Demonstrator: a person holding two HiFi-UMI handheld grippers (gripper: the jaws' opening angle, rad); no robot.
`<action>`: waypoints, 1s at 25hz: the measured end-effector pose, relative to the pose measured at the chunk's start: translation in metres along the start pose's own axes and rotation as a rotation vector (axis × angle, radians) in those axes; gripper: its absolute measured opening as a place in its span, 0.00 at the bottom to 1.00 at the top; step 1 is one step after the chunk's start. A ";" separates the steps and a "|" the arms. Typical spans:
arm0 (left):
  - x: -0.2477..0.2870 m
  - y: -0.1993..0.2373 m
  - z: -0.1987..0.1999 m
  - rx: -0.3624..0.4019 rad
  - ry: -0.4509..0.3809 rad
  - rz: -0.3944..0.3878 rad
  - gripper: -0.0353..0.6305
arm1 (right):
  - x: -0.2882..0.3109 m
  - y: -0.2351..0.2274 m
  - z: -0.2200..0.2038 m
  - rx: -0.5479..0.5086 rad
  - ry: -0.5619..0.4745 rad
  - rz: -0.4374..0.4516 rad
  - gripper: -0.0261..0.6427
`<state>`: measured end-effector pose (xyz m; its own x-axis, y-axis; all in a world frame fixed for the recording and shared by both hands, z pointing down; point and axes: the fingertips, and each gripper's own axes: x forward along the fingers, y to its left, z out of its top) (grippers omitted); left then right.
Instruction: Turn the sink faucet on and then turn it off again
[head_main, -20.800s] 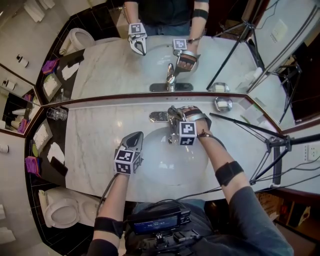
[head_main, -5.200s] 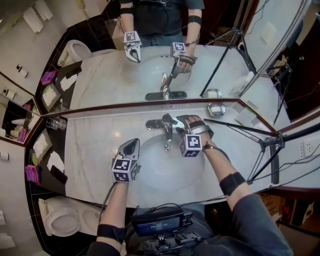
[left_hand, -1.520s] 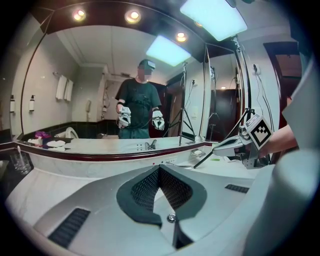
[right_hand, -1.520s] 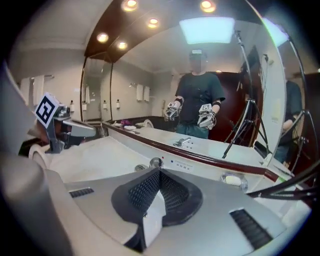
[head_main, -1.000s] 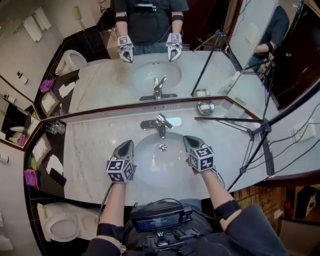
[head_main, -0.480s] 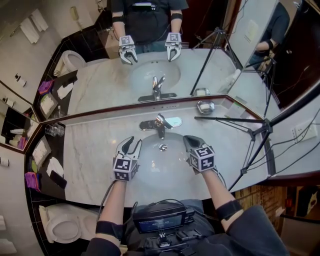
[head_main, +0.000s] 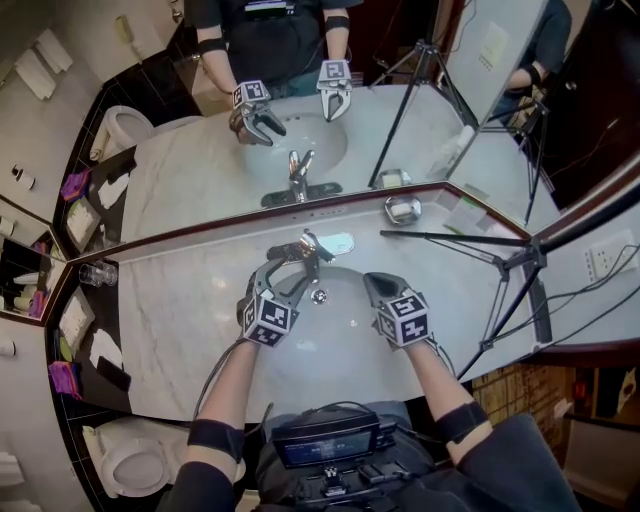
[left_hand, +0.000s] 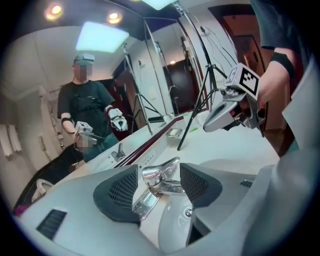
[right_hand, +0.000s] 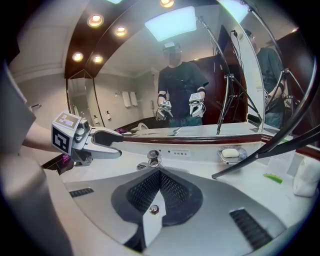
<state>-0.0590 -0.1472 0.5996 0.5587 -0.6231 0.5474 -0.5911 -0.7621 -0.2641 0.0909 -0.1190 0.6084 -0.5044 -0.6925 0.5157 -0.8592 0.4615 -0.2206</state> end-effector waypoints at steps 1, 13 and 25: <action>0.008 -0.003 -0.002 0.047 0.016 -0.006 0.46 | 0.000 -0.001 -0.001 0.002 0.003 -0.002 0.07; 0.079 -0.017 -0.005 0.421 0.111 -0.009 0.50 | 0.002 -0.021 -0.010 0.014 0.030 -0.042 0.07; 0.118 -0.028 -0.017 0.467 0.121 -0.052 0.50 | 0.001 -0.029 -0.014 0.025 0.036 -0.064 0.07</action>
<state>0.0142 -0.1964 0.6852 0.4923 -0.5784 0.6505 -0.2247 -0.8064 -0.5470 0.1165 -0.1255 0.6266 -0.4454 -0.6997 0.5586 -0.8917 0.4027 -0.2066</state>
